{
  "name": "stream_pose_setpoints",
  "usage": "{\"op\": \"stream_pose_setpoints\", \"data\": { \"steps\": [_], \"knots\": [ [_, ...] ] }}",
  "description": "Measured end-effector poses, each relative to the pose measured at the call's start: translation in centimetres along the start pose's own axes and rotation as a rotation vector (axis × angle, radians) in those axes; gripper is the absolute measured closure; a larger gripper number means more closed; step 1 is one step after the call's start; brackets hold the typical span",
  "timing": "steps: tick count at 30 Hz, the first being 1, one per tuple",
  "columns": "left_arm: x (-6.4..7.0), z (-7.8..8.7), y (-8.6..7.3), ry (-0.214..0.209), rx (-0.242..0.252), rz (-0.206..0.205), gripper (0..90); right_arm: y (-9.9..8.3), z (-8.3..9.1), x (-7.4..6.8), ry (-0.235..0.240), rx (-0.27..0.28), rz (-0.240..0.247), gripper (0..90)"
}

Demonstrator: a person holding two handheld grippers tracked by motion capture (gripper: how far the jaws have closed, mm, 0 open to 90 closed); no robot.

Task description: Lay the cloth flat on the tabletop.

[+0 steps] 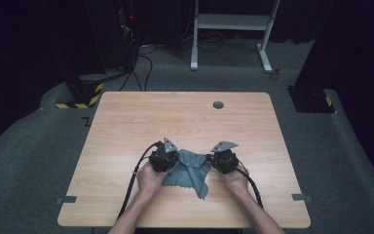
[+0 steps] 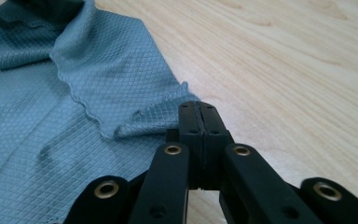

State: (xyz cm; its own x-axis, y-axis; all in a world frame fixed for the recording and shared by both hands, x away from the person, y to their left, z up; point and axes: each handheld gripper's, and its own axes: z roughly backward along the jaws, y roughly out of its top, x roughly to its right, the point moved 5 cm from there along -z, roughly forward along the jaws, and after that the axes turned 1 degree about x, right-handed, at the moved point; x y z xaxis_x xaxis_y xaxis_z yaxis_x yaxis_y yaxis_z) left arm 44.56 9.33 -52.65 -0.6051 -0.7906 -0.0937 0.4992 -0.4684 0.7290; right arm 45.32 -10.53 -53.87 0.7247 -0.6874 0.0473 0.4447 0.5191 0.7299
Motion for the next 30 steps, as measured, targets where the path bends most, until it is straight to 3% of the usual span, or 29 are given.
{"op": "stream_pose_setpoints", "data": {
  "steps": [3, 9, 11, 13, 16, 20, 22, 25, 27, 30],
  "knots": [
    [-0.6, -0.1, 0.7, 0.010, 0.010, 0.010, 88.4, 0.4, 0.2, 0.3, -0.007, 0.010, -0.006, 90.0],
    [-2.9, -1.3, 1.8, 0.023, 0.013, 0.101, 88.5, 1.5, 0.1, 1.8, -0.032, 0.027, -0.055, 90.0],
    [-3.6, -1.9, 1.6, 0.045, -0.009, 0.124, 81.5, 1.5, -0.1, 1.8, -0.009, 0.027, -0.084, 83.8],
    [-3.9, -2.1, 1.2, 0.040, -0.026, 0.146, 73.3, 1.4, -0.2, 1.6, 0.021, 0.029, -0.084, 76.9],
    [-3.3, -1.3, 0.4, 0.030, -0.013, 0.114, 59.9, 1.1, -0.1, 1.0, 0.041, 0.028, -0.069, 68.4],
    [-2.8, -0.1, -0.9, 0.036, -0.019, 0.061, 53.5, 0.5, -0.6, 0.6, 0.074, 0.003, -0.078, 65.2],
    [-3.0, 0.2, -1.5, 0.038, -0.029, 0.062, 53.3, 0.3, -1.0, 0.5, 0.093, -0.015, -0.071, 65.9],
    [-3.6, 0.1, -2.4, 0.041, -0.047, 0.086, 53.6, 0.0, -1.6, 0.0, 0.113, -0.050, -0.051, 75.4],
    [-4.0, -0.1, -2.7, 0.038, -0.051, 0.104, 54.8, 0.0, -1.6, 0.0, 0.108, -0.046, -0.029, 86.4],
    [-4.2, -0.4, -2.7, 0.034, -0.048, 0.110, 61.0, 0.1, -1.4, -0.1, 0.090, -0.041, -0.005, 88.2]
  ]
}}
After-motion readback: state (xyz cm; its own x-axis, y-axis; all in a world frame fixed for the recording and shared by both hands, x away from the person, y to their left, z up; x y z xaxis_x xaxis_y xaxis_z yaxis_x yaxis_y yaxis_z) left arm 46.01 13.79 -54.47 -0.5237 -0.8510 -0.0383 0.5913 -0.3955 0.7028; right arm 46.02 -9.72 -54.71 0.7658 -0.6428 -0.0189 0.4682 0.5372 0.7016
